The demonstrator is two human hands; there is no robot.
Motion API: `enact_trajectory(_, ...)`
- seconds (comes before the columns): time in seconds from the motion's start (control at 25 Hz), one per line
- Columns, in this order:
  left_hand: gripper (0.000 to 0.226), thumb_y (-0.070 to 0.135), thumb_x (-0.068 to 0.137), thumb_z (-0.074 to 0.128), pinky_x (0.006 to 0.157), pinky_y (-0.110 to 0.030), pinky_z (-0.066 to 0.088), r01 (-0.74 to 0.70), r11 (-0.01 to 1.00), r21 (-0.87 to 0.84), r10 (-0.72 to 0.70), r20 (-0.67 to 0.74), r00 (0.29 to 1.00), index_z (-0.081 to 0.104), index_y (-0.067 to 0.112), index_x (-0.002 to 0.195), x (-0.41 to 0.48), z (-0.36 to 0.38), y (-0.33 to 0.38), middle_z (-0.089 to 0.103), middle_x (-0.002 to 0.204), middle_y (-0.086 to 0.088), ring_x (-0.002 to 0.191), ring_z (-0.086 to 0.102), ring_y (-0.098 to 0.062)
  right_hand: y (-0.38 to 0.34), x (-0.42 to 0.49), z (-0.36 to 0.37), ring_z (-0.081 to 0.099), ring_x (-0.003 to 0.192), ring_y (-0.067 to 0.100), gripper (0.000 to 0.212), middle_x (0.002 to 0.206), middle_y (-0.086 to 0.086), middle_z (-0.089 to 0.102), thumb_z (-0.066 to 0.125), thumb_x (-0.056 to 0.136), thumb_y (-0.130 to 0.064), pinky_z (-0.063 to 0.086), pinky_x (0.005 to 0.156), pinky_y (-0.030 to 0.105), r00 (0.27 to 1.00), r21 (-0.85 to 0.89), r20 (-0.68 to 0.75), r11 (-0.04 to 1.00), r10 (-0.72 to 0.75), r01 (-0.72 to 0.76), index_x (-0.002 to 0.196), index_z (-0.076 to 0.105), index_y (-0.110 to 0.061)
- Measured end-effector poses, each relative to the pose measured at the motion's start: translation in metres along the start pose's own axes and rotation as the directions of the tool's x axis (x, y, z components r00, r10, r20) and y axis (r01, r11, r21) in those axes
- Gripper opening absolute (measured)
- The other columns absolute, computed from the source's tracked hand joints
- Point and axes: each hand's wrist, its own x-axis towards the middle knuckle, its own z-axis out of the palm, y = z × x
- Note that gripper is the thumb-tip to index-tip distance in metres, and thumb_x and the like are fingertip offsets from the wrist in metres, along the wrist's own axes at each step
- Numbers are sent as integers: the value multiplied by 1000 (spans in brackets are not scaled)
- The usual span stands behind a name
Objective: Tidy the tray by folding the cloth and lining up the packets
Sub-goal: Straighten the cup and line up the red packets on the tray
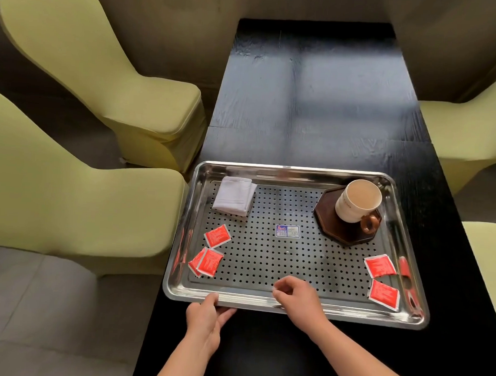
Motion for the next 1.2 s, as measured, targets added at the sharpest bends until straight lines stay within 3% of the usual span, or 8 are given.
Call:
enact_trajectory(0.24, 22, 13, 97, 62, 73, -51, 58, 33, 994, 109, -31, -19, 999, 53, 0, 112, -15, -10, -2, 63, 109, -21, 90, 69, -43, 2, -11, -16, 65, 96, 2, 19, 100, -13, 71, 69, 89, -25, 56, 93, 32, 1000, 106, -9, 994, -22, 23, 108, 71, -25)
enact_trajectory(0.44, 16, 17, 91, 67, 60, -39, 56, -89, 898, 430, 170, -154, 973, 61, 5, 101, -31, -30, 17, 57, 93, -13, 76, 58, -24, 49, -10, -98, 62, 108, 11, 35, 123, -6, 68, 67, 89, -21, 51, 97, 35, 929, -11, -370, 1000, 22, -28, 125, 66, -23)
enact_trajectory(0.52, 11, 18, 89, 66, 68, -37, 53, -325, 713, 622, 398, 23, 917, 63, 19, 100, -29, -20, 35, 62, 101, -10, 82, 60, -21, 70, -4, -132, 53, 124, 23, 50, 140, -2, 57, 67, 89, -21, 44, 103, 41, 908, -239, -419, 964, 2, -112, 137, 57, -24)
enact_trajectory(0.6, 25, 25, 88, 68, 82, -40, 50, -493, 368, 788, 540, 251, 804, 63, 28, 112, -14, 2, 58, 60, 119, -8, 98, 61, -22, 83, 8, -150, 42, 135, 31, 63, 153, -3, 43, 67, 88, -27, 39, 109, 46, 934, -434, -358, 881, 25, -190, 147, 44, -30)
enact_trajectory(0.72, 63, 29, 90, 62, 111, -51, 33, -468, 17, 884, 465, 407, 786, 39, 31, 149, 23, 38, 84, 37, 151, -12, 135, 38, -35, 90, 24, -154, 15, 150, 35, 76, 165, -4, 18, 65, 89, -37, 41, 109, 55, 946, -540, -279, 787, 168, -299, 153, 24, -43)
enact_trajectory(0.8, 73, 33, 92, 58, 116, -57, 25, -399, -80, 914, 341, 401, 850, 22, 39, 155, 43, 55, 90, 18, 163, -7, 145, 20, -39, 91, 31, -146, 8, 150, 36, 75, 166, -5, 9, 64, 91, -39, 45, 104, 57, 930, -558, -287, 748, 232, -359, 152, 22, -48)
enact_trajectory(0.92, 73, 40, 93, 56, 115, -65, 22, -347, -226, 910, 235, 397, 887, 15, 46, 153, 55, 68, 81, 4, 168, 3, 150, 5, -40, 80, 30, -124, 31, 133, 31, 66, 161, -4, 20, 65, 89, -40, 51, 95, 48, 923, -579, -343, 734, 177, -356, 147, 34, -47)
enact_trajectory(1.2, 72, 46, 90, 47, 113, -60, 23, -448, -465, 763, 160, 570, 806, 11, 48, 152, 19, 71, 11, -7, 168, 7, 153, -4, -33, 25, 27, -29, 34, 132, 27, 63, 164, -1, 19, 67, 86, -37, 42, 104, 43, 988, -675, -116, 738, -97, -7, 143, 40, -45)
